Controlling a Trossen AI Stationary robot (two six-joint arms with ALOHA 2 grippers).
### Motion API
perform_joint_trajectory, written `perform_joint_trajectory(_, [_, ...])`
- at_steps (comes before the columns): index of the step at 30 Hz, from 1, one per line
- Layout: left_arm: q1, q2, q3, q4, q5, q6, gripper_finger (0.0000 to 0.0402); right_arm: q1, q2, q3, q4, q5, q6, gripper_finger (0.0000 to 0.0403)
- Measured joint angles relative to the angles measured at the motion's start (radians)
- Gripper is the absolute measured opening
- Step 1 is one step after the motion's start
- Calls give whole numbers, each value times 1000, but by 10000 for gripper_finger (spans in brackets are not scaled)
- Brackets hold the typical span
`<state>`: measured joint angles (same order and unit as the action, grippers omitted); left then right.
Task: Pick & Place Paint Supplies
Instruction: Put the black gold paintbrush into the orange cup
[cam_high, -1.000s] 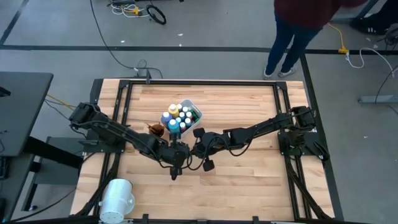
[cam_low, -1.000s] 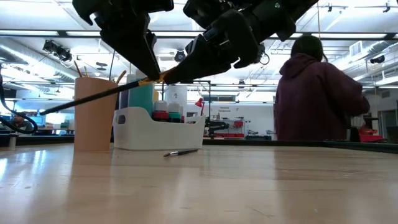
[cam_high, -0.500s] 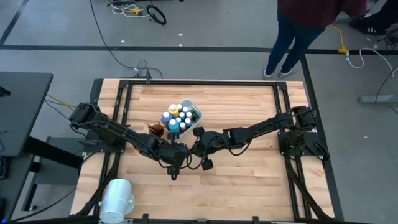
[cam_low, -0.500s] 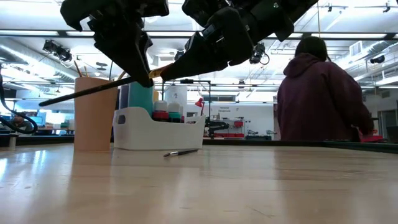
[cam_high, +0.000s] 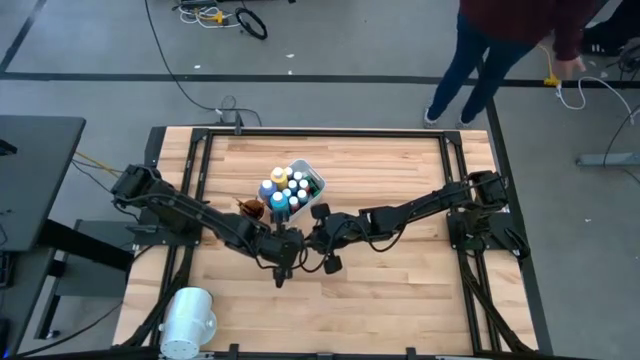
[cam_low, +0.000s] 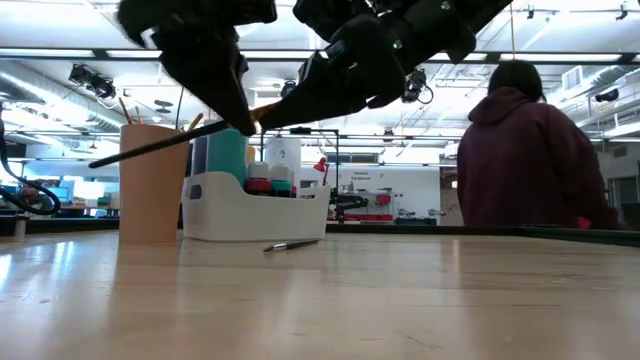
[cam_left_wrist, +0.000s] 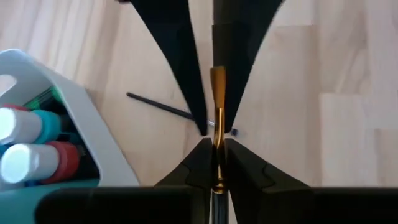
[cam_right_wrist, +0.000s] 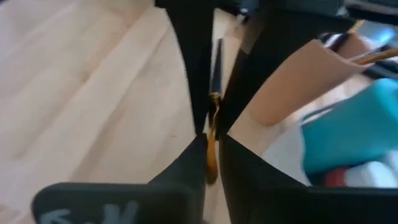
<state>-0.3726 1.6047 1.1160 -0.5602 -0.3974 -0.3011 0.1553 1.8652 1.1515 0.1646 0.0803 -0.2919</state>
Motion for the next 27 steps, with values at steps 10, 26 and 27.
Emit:
perform_joint_trajectory(10, [-52,0,0,-23,-71,-40,29,56,-128,0,-205,208,-30,101])
perform_joint_trajectory(26, [-234,-227,74,-27,-659,-61,29,87,-246,1,-384,244,94,103])
perform_joint_trajectory(27, [-246,-246,70,-31,-730,-62,30,87,-246,0,-393,243,99,103])
